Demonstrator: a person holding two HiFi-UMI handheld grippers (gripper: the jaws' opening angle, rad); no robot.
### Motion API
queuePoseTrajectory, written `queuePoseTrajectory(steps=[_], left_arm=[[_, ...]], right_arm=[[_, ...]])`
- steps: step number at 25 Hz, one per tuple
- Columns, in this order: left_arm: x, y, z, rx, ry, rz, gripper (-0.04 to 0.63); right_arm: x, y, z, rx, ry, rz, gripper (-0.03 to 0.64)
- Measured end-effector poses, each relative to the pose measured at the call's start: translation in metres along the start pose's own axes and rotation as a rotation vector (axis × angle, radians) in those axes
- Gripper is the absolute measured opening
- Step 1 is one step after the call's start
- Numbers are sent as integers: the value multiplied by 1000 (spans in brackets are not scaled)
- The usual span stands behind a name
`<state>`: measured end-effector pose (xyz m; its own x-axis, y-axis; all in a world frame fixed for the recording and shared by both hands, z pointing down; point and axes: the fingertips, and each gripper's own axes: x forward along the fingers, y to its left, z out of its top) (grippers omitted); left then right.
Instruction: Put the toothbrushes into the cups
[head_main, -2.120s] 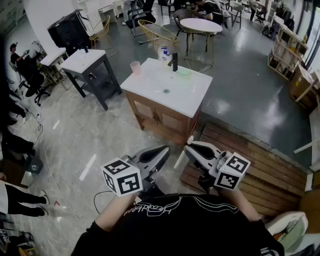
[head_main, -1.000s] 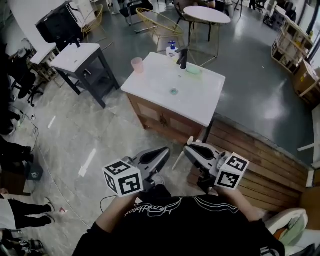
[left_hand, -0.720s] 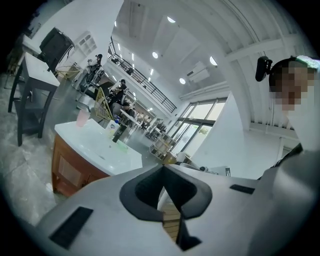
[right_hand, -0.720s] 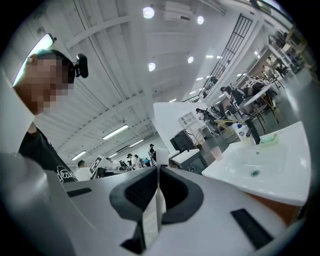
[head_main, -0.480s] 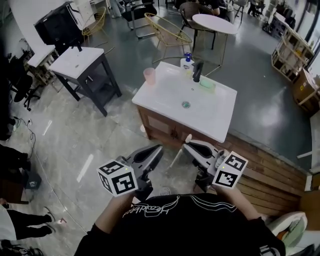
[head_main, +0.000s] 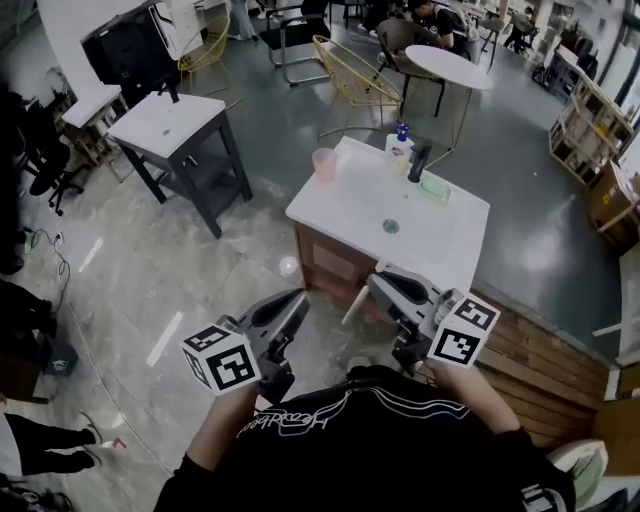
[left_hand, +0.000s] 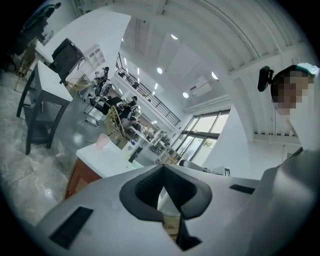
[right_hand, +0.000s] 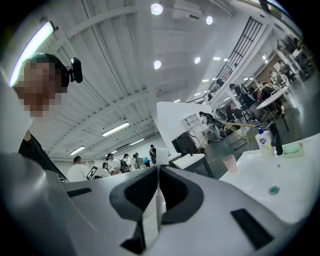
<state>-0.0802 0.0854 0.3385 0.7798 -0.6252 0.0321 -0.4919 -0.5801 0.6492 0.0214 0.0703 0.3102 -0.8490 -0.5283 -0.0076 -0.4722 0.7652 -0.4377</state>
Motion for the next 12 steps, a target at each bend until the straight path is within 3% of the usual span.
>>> queuePoseTrajectory(steps=[12], left_arm=[[-7, 61, 28, -31, -41, 93, 6]], right_arm=[[79, -30, -10, 51, 69, 93, 37]])
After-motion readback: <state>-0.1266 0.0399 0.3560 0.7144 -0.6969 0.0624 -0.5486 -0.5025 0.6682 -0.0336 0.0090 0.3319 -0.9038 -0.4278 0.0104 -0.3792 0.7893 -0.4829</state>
